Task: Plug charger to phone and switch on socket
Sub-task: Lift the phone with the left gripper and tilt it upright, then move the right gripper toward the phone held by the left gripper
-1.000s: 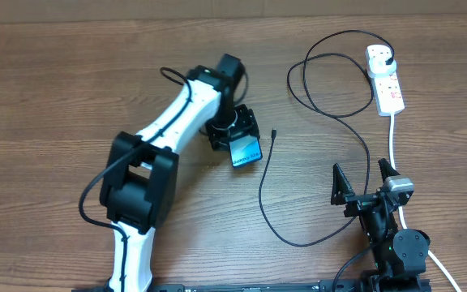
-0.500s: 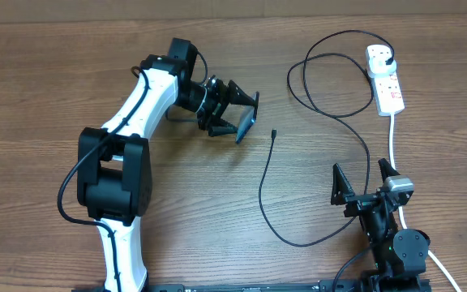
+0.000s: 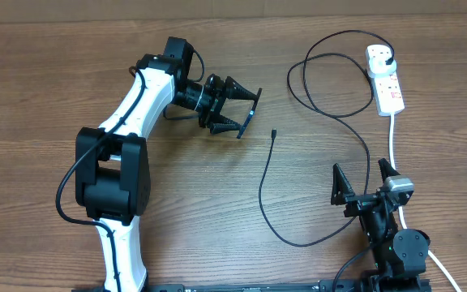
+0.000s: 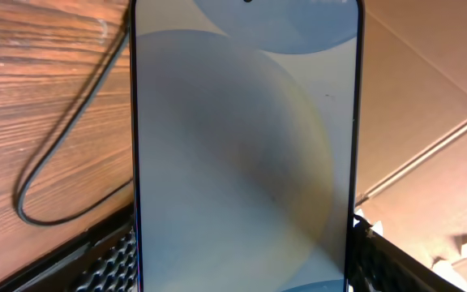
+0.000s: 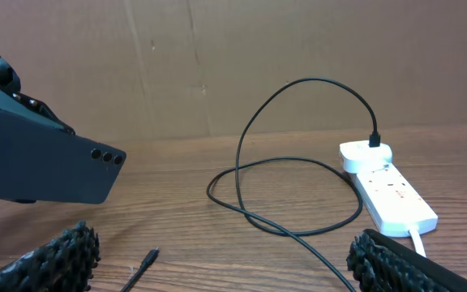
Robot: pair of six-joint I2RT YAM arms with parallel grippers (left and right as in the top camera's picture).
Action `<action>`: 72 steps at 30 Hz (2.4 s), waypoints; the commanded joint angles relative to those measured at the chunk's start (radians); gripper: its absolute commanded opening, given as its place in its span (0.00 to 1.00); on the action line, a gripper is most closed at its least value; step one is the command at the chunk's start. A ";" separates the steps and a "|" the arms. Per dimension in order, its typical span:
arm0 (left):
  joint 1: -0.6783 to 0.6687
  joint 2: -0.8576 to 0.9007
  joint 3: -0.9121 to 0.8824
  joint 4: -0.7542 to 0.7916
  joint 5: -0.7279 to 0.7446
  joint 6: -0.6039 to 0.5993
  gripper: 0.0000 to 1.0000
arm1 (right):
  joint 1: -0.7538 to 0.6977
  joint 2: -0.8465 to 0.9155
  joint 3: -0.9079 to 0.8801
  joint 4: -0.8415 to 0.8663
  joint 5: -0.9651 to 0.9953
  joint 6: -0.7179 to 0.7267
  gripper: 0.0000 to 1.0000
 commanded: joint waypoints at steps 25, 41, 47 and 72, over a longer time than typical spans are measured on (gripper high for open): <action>0.005 0.008 0.032 0.050 -0.030 -0.033 0.71 | 0.005 -0.012 -0.010 0.114 -0.620 0.352 1.00; 0.005 0.008 0.032 0.056 -0.030 -0.080 0.70 | -0.048 0.195 0.539 -0.285 -0.417 0.408 1.00; 0.005 0.008 0.032 0.056 -0.030 -0.145 0.70 | -0.048 0.558 0.901 -0.743 -0.383 0.196 1.00; -0.016 0.008 0.032 0.056 -0.132 -0.145 0.70 | 0.467 1.353 1.236 -0.772 0.002 0.724 0.90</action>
